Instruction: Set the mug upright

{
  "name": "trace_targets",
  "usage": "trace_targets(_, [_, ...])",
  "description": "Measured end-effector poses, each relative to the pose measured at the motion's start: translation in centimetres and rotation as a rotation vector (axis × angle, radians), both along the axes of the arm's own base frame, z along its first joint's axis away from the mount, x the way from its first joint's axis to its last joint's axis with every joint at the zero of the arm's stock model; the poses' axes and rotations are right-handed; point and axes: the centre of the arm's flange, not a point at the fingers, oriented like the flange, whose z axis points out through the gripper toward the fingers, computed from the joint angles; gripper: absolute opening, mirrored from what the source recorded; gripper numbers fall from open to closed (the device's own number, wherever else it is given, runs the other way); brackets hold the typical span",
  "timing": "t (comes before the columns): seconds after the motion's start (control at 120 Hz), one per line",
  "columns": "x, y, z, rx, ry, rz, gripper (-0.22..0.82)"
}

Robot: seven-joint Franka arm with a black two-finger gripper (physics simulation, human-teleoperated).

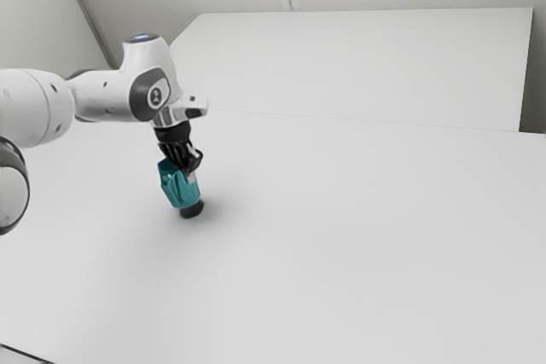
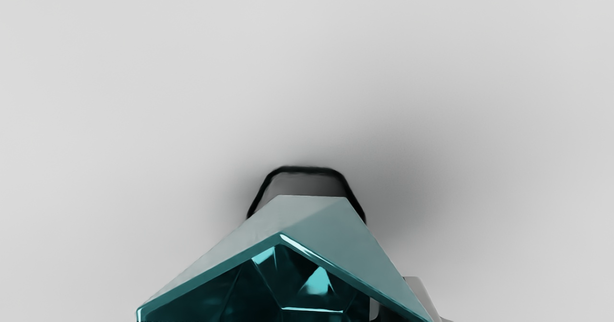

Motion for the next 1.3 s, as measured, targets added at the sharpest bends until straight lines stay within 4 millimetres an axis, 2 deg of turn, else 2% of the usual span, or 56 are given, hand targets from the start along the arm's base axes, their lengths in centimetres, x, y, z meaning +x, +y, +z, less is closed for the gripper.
trace_targets(0.492, [0.4, -0.1, -2.2, 0.005, 0.014, 0.04, -0.18])
trace_targets(0.65, [0.5, -0.2, -2.2, 0.002, 0.013, 0.048, 0.17])
trace_targets(0.742, [0.5, -0.3, -1.7, 0.0, 0.006, 0.051, 0.32])
trace_targets(0.9, [0.7, -0.7, 1.8, -0.006, -0.043, 0.047, 0.47])
trace_targets(1.008, [0.5, -0.8, 6.4, -0.013, -0.089, 0.048, 0.52])
trace_targets(1.092, [0.6, -1.9, 11.3, -0.018, -0.134, 0.031, 0.55])
trace_targets(1.158, [0.5, -2.8, 14.2, -0.019, -0.153, 0.017, 0.57])
trace_targets(1.3, [-0.3, -3.6, 17.9, -0.021, -0.157, 0.004, 0.58])
